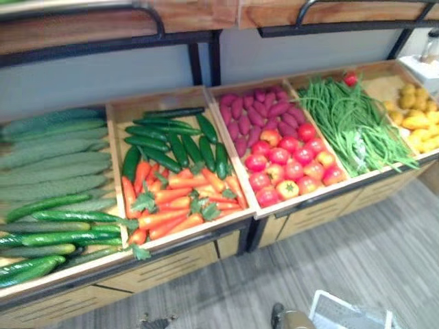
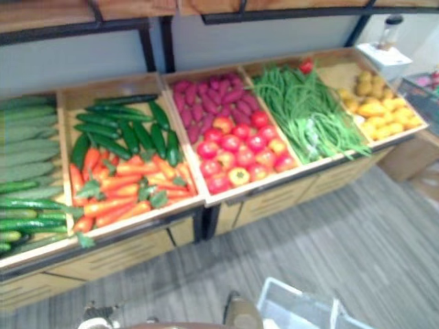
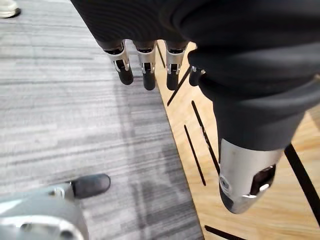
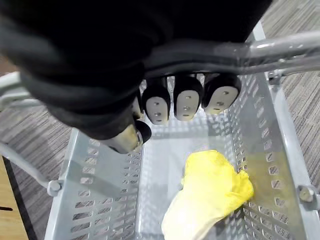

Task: Pick vegetable in the basket

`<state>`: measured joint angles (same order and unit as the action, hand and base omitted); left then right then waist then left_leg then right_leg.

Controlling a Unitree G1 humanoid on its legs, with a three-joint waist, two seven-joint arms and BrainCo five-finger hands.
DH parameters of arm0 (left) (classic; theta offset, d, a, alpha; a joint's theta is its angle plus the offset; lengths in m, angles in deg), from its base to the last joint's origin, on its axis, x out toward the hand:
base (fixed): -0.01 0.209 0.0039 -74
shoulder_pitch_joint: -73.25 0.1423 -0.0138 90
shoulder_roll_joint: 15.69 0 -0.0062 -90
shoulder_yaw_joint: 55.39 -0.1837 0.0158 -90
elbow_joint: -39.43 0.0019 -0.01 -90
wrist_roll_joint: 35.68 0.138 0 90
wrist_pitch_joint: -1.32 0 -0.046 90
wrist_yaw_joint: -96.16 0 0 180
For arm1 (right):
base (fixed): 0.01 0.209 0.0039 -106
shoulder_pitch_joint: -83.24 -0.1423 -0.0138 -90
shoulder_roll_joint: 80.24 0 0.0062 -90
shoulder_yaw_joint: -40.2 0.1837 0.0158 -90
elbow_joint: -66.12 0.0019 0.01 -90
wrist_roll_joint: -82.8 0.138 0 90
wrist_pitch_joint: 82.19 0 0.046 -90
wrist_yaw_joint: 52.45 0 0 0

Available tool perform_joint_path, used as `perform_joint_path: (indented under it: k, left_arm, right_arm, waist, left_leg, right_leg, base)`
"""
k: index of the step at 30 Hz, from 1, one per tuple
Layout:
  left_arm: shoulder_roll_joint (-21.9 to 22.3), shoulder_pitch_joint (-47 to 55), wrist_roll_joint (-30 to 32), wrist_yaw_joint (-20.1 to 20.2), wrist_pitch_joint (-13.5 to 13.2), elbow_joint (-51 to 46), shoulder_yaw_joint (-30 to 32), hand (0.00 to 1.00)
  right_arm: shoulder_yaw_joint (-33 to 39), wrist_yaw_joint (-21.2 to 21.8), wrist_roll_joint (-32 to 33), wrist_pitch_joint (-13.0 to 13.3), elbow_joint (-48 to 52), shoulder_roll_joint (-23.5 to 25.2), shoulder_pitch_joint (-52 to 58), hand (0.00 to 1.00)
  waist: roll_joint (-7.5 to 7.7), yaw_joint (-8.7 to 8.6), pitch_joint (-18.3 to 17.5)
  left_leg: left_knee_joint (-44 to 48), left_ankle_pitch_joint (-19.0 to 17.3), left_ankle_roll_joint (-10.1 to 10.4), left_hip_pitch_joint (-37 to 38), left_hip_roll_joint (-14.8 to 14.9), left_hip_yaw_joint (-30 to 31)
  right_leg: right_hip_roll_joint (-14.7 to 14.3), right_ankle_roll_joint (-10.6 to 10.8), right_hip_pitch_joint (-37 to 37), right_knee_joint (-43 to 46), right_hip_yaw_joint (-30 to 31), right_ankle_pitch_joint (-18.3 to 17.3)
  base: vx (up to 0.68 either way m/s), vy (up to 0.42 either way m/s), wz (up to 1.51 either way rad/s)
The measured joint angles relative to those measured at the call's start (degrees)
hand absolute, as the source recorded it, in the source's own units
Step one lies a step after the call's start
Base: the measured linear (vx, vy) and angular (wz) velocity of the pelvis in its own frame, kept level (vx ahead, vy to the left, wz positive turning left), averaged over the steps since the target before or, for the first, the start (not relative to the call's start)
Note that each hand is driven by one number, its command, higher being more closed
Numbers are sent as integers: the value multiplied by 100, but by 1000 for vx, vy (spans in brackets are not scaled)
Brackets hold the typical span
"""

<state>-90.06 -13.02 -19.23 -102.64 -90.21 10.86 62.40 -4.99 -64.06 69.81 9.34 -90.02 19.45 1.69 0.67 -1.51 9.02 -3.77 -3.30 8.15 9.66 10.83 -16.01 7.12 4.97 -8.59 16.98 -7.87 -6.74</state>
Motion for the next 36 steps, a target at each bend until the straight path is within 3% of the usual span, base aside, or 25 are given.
perform_joint_path:
  k: [3,7,8,13,17,21,23,25,27,28,29,30,34,36]
  left_arm:
    - [57,7,-9,-8,-48,-6,102,0]
    - [55,35,-36,-16,-57,-4,217,0]
    - [43,90,-62,-17,-61,-1,322,0]
    - [6,348,-263,-12,-40,5,906,0]
    - [-216,341,-256,-68,-31,3,1805,0]
    - [-1074,187,-233,-652,157,-58,3576,0]
    - [-1375,86,-256,-1002,227,-475,3811,0]
    - [-1455,143,-251,-1370,238,-1307,3638,0]
    - [-1598,409,52,-1865,237,-3291,2750,0]
    - [-1660,428,158,-1912,218,-3551,2592,0]
    - [-1903,457,593,-1999,126,-4445,2124,0]
    - [-2068,454,1060,-2035,78,-5089,1835,0]
    - [-2683,578,2086,-1926,-119,-6150,999,0]
    - [-3363,799,2564,-1538,-348,-6578,260,0]
  right_arm:
    - [180,-31,1,37,-3,2,-42,100]
    - [207,-48,38,74,0,0,-50,100]
    - [206,-49,46,107,-9,5,-50,100]
    - [233,-45,48,154,-22,5,-38,100]
    - [516,-43,41,153,-61,4,14,100]
    - [647,-46,44,171,-211,-65,87,100]
    - [644,-60,45,176,-225,-84,151,100]
    - [634,-81,43,184,-225,-77,193,100]
    - [499,-161,47,222,-224,-43,341,100]
    - [450,-165,51,230,-224,-43,364,100]
    - [344,-163,50,274,-190,-48,414,100]
    - [260,-155,49,301,-137,-77,418,100]
    - [189,-39,51,342,-19,-197,430,100]
    - [188,18,50,349,105,-243,464,100]
  waist:
    - [-166,-14,-31]
    - [-142,-2,-134]
    - [-72,1,-171]
    - [-30,4,-240]
    - [-59,20,-265]
    - [-130,-5,-431]
    - [-172,7,-469]
    - [-174,24,-534]
    - [-149,126,-679]
    - [-143,162,-684]
    - [-130,194,-693]
    - [-147,190,-701]
    - [-229,182,-713]
    - [-310,183,-720]
  left_leg:
    - [0,49,45,-44,209,136]
    - [-2,71,59,-78,254,249]
    - [-3,71,59,-122,239,252]
    - [0,76,57,-99,97,245]
    - [-2,76,55,-42,-9,242]
    - [-11,8,0,-51,7,88]
    - [-3,-80,18,-65,18,63]
    - [14,-90,9,-100,-14,62]
    - [43,-95,3,-169,-62,100]
    - [60,-97,3,-169,-68,104]
    - [120,-112,1,-195,-92,121]
    - [152,-112,0,-243,-121,154]
    - [193,-141,-17,-235,-130,95]
    - [192,-154,-9,-234,-113,-40]
  right_leg:
    - [-194,-40,184,-224,-169,-18]
    - [-271,-41,320,-503,-285,3]
    - [-261,-22,324,-582,-290,17]
    - [-176,57,605,-1066,-291,312]
    - [-77,120,769,-1217,-283,393]
    - [-125,126,865,-1530,-272,556]
    - [-142,143,895,-1638,-279,647]
    - [-107,159,912,-1701,-288,696]
    - [-52,192,906,-1716,-333,722]
    - [-45,192,904,-1698,-327,721]
    - [-12,193,902,-1667,-325,722]
    - [27,206,883,-1655,-329,731]
    - [39,212,850,-1610,-264,735]
    - [11,204,761,-1582,-153,741]
  base:
    - [136,-134,15]
    - [58,-49,18]
    - [57,11,4]
    - [54,49,2]
    - [-11,46,2]
    - [-46,16,-4]
    - [-52,18,-4]
    - [-49,24,4]
    - [-30,29,12]
    - [-11,26,4]
    - [-15,20,7]
    - [-27,31,8]
    - [-19,15,-5]
    - [-5,-4,-22]
